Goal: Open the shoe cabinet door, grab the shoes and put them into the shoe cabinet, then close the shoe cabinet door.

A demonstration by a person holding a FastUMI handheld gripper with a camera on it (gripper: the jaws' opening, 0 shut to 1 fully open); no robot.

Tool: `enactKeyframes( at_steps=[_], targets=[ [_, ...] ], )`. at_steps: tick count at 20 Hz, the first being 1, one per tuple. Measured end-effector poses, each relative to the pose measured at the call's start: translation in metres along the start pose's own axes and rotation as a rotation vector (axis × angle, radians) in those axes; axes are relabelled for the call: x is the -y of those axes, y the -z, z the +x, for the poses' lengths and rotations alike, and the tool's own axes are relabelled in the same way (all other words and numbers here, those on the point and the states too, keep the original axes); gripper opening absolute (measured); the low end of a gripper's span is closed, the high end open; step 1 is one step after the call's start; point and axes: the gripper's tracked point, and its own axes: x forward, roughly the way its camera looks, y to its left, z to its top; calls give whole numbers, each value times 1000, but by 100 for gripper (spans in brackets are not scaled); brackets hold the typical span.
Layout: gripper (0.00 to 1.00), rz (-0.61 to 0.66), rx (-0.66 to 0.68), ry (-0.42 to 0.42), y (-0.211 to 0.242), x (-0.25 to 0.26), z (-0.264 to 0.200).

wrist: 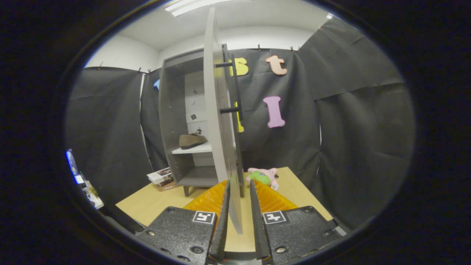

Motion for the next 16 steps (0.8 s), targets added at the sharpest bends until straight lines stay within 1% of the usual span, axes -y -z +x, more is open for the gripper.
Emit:
enactKeyframes(
  at_steps=[2, 3, 5, 7, 8, 11, 14, 16],
  targets=[
    [49, 1, 9, -6, 12, -10, -4],
    [59, -3, 28, 8, 15, -12, -7],
    [78, 4, 67, 53, 22, -14, -9],
    [94, -7, 90, 97, 33, -20, -7],
    [100, -21, 100, 118, 39, -23, -6],
    [100, -93, 120, 139, 51, -43, -2],
    [100, -144, 101, 117, 73, -70, 14],
    [100, -144, 77, 98, 87, -82, 26]
  ],
)
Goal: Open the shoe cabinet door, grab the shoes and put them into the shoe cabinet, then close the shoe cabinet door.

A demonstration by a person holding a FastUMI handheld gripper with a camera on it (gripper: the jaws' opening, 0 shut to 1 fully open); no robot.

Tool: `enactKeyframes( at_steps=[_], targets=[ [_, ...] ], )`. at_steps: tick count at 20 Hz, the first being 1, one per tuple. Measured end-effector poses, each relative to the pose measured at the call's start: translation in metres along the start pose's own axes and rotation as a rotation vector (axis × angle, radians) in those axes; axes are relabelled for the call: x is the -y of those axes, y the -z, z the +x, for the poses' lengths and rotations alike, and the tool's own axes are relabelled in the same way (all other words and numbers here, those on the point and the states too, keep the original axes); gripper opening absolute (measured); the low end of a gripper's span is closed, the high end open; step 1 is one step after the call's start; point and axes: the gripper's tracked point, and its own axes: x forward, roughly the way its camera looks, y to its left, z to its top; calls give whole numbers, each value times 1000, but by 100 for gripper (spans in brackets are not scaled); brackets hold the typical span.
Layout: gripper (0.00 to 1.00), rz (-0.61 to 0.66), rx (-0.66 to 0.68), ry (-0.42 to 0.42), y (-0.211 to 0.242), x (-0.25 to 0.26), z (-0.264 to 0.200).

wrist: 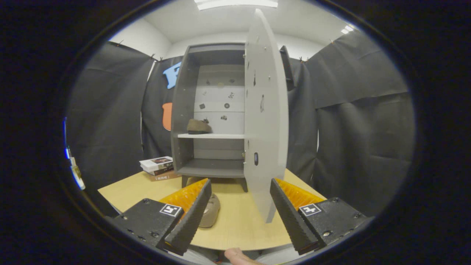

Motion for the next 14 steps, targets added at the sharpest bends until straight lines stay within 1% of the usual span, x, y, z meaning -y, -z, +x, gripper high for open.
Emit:
enactKeyframes(
  at_steps=[4, 10, 14],
  targets=[
    [100, 28, -53, -37, 37, -37, 30],
    [100, 83, -134, -50, 99, -79, 88],
    [100, 41, -150, -45, 130, -106, 128]
  ],
)
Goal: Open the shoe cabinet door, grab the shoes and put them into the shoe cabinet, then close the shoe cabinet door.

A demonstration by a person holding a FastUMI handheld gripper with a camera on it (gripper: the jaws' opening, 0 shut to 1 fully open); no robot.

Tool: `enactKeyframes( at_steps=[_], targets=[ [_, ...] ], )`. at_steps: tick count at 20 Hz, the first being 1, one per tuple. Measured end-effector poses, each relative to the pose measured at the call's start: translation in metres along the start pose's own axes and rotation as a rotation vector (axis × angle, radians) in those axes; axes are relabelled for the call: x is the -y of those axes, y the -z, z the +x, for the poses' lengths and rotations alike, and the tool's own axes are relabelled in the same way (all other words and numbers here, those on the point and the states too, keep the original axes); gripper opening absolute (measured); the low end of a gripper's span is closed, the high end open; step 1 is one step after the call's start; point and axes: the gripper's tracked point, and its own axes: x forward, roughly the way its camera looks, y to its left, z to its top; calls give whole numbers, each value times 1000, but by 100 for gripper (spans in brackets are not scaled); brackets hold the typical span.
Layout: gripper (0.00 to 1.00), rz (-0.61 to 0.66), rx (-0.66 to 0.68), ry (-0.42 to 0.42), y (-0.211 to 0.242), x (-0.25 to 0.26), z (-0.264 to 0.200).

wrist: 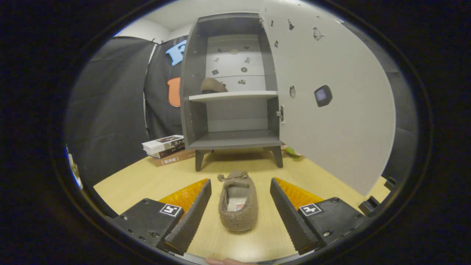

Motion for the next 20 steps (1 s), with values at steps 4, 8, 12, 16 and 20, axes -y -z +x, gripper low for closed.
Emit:
enactKeyframes(
  at_steps=[4, 8, 12, 16, 20],
  targets=[
    [100, 10, -26, 3, 16, -25, 35],
    [90, 7, -79, 26, 31, -37, 67],
    [72, 2, -177, 98, 56, -33, 97],
    [54, 46, -254, 56, 72, -35, 113],
    [12, 152, -316, -40, 78, -34, 117]
  ],
)
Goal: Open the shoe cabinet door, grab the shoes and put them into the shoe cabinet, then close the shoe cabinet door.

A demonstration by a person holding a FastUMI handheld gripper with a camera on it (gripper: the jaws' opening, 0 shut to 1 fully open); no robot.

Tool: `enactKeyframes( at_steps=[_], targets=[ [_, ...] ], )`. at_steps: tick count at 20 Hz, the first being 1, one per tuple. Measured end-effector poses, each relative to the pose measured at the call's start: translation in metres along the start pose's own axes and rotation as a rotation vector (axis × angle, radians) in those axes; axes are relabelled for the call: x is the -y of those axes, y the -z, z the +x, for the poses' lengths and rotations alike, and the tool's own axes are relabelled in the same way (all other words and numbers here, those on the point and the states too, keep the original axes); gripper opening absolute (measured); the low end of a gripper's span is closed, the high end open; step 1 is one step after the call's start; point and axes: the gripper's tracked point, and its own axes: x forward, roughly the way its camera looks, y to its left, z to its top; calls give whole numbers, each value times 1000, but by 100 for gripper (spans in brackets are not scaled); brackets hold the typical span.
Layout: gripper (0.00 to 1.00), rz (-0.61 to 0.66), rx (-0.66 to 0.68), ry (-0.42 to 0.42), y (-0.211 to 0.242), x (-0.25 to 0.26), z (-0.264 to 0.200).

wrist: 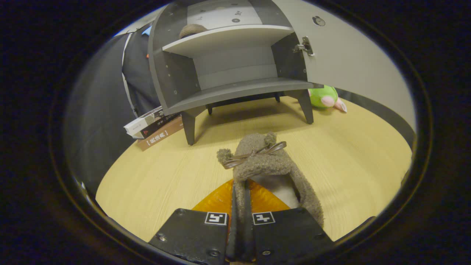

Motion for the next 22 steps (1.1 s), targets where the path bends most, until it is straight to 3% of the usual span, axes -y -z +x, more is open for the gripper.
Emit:
enactKeyframes(
  at_steps=[6, 11, 16, 22],
  targets=[
    [10, -42, 37, -7, -3, 1, -12],
    [10, -96, 118, 47, -25, 18, -45],
    [10, -153, 177, 12, -55, 5, -94],
    [10, -153, 281, -68, -124, -26, -176]
  ],
)
